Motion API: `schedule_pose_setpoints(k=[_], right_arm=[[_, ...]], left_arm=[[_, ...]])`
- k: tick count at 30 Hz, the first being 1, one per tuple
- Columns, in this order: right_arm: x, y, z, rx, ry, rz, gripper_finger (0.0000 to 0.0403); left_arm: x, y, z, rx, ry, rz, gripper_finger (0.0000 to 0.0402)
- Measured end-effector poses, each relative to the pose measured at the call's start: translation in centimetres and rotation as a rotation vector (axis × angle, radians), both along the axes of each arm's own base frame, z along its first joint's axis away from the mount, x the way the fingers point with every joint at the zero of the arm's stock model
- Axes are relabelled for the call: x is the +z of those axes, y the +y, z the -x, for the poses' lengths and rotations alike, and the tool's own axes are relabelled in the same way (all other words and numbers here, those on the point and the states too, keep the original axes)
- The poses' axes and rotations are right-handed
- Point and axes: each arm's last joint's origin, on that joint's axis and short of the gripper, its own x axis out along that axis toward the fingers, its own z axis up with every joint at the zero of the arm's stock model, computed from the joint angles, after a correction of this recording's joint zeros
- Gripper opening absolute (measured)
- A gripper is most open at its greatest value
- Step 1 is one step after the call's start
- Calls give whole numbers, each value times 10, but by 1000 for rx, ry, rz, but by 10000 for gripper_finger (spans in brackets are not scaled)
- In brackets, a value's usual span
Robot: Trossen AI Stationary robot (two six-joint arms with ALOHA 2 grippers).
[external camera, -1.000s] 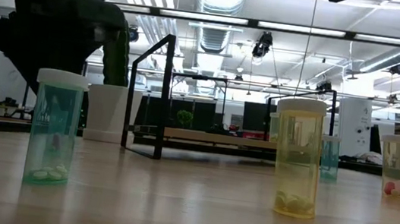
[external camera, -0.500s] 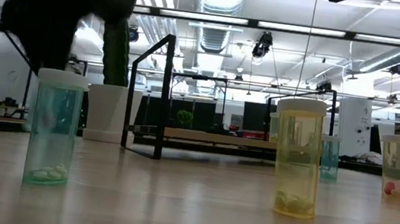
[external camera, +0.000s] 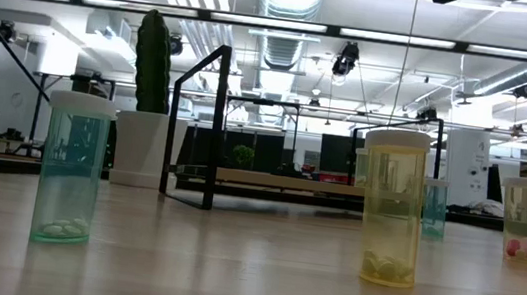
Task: Pick and place medicine bottles onto shelf by color
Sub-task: Put the green pill bottle on the shelf
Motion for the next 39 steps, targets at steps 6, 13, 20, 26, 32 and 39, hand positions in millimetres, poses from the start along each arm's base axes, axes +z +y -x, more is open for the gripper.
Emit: schedule_pose_setpoints(k=[6,13,20,26,32,39], right_arm=[[0,0,0,0,5,-10,160],[-1,0,0,0,12,-12,160],[-1,0,0,0,13,-11,160],[-1,0,0,0,15,-3,160],[-1,0,0,-2,13,13,160],[-2,-2,0,-79,18,25,160]], left_arm=[[18,35,-12,2,-95,-163,102],[2,91,-31,30,-35,-312,102],[-23,156,-55,70,71,-420,102],[-62,201,-69,106,220,-435,102],[-87,227,-69,169,344,-393,102],[-91,233,-69,209,353,-372,102]])
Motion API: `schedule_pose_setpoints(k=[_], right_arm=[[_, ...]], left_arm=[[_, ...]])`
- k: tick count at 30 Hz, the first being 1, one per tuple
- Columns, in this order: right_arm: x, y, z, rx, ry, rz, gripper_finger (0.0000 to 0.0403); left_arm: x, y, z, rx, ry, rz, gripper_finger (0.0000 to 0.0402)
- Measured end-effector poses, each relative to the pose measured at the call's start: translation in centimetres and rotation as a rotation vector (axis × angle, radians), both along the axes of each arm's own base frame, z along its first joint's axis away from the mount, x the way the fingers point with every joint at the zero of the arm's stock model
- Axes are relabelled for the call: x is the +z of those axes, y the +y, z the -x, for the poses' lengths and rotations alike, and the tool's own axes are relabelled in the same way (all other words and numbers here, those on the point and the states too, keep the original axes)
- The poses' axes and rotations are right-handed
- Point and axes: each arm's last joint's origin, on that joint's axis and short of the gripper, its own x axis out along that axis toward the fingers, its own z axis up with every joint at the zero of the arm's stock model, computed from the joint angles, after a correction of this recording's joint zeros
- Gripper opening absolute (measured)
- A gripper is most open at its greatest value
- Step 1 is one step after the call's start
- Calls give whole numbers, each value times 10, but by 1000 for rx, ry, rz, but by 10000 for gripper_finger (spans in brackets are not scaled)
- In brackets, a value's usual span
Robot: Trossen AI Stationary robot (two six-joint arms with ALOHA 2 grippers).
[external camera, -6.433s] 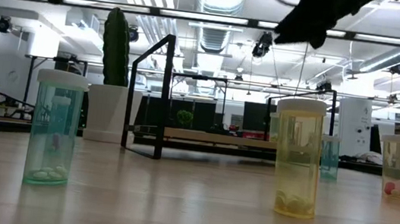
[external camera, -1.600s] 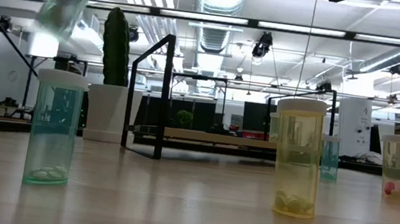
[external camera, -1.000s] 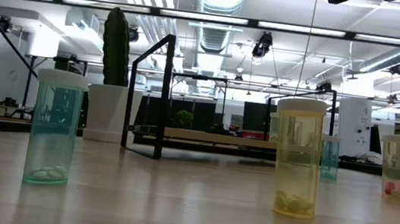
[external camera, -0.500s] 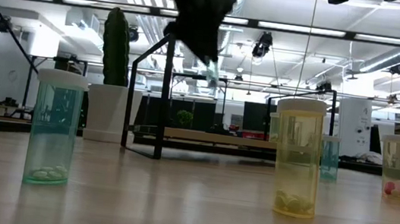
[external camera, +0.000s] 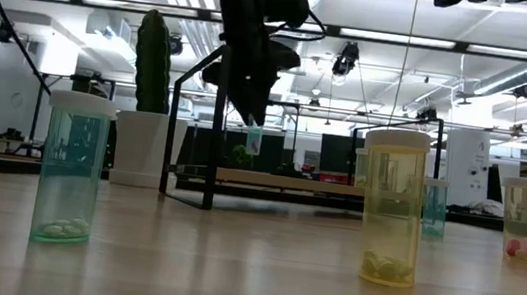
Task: Pick and place medicine bottles onto shelf by color
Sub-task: Put the green pill bottle on the shelf
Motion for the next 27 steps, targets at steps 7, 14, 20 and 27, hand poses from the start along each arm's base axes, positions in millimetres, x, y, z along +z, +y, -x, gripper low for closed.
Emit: schedule_pose_setpoints(k=[7,14,20,27], right_arm=[[-1,0,0,-2,8,8,160],[-1,0,0,-2,11,7,160],[-1,0,0,-2,10,9,160],[-1,0,0,-2,10,9,160]], left_arm=[[-3,2,-7,44,-65,4,102],[-10,1,-5,46,-46,9,102],[-26,0,-1,45,-8,22,102],[-29,0,-2,68,-21,32,102]])
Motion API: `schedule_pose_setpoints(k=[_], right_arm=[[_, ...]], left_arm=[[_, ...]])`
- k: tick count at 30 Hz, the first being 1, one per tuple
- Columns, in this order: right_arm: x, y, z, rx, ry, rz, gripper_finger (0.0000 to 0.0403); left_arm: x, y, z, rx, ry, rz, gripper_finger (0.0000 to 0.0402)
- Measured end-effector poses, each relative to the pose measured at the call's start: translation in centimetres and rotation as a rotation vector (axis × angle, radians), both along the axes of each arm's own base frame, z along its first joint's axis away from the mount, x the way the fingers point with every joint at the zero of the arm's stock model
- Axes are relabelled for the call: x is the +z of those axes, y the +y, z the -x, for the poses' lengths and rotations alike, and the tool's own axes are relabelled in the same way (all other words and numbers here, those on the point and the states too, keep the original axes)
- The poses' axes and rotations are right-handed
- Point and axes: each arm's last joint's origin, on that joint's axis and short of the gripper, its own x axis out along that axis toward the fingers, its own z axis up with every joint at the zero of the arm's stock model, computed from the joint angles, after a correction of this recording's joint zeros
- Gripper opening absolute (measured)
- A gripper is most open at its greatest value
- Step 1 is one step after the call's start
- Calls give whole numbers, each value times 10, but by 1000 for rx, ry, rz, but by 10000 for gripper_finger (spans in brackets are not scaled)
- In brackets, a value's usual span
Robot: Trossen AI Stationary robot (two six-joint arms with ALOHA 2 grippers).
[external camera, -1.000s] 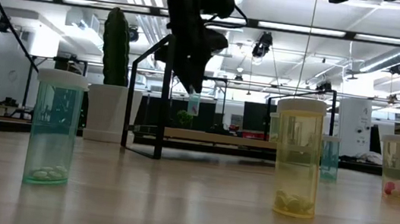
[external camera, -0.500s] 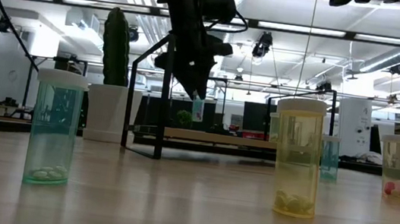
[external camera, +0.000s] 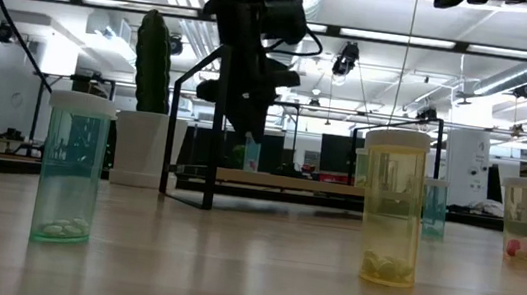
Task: Pick and place medicine bottles onto shelf by color
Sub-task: Put the green pill bottle on the shelf
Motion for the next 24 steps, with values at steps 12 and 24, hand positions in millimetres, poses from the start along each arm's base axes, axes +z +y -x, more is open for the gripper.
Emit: schedule_pose_setpoints(k=[12,24], right_arm=[[0,0,0,0,0,0,160],[0,0,0,0,2,0,160]], left_arm=[[-1,4,1,25,15,-43,120],[-1,2,1,1,0,9,135]])
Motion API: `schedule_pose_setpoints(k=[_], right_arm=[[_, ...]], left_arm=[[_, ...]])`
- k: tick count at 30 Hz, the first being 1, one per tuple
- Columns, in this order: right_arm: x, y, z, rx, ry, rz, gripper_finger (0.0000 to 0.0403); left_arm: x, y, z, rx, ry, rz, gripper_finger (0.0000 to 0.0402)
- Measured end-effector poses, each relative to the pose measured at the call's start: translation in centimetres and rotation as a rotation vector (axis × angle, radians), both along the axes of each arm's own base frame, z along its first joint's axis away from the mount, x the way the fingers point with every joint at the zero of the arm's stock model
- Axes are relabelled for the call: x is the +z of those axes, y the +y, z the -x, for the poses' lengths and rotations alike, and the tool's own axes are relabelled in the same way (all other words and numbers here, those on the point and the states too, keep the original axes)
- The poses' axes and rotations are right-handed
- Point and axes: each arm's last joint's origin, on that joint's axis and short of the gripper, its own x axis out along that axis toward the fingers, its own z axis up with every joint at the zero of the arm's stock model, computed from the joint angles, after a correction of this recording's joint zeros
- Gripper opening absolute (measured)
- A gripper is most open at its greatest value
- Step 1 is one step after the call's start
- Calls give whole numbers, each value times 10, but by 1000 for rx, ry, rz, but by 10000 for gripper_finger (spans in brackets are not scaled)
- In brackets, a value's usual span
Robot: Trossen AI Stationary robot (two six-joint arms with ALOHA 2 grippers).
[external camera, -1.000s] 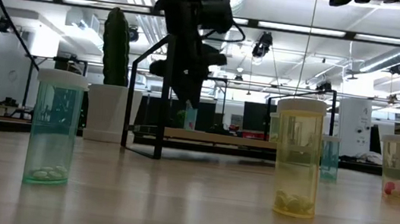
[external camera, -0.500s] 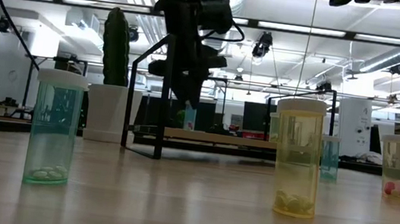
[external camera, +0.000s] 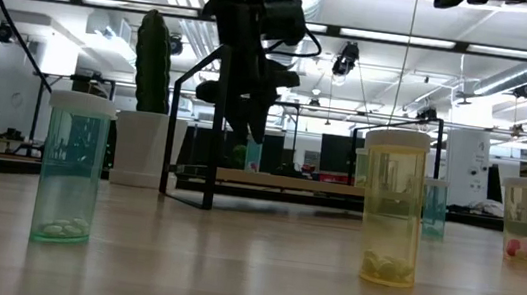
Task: Pick and place medicine bottles onto shelf by color
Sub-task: Put the green pill bottle on the shelf, then put the green pill bottle on the shelf aligned with the other green pill bottle
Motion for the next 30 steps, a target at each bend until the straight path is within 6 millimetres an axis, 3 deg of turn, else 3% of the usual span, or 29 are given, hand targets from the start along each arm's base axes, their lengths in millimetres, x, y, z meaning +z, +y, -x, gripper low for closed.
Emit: schedule_pose_setpoints(k=[15,24,30], right_arm=[[0,0,0,0,3,0,160],[0,0,0,-2,2,-1,160],[0,-2,0,-55,2,-25,160]], left_arm=[[9,-1,2,-10,-19,-7,135],[38,-6,15,-28,-100,4,135],[71,-29,27,-119,-183,-21,135]])
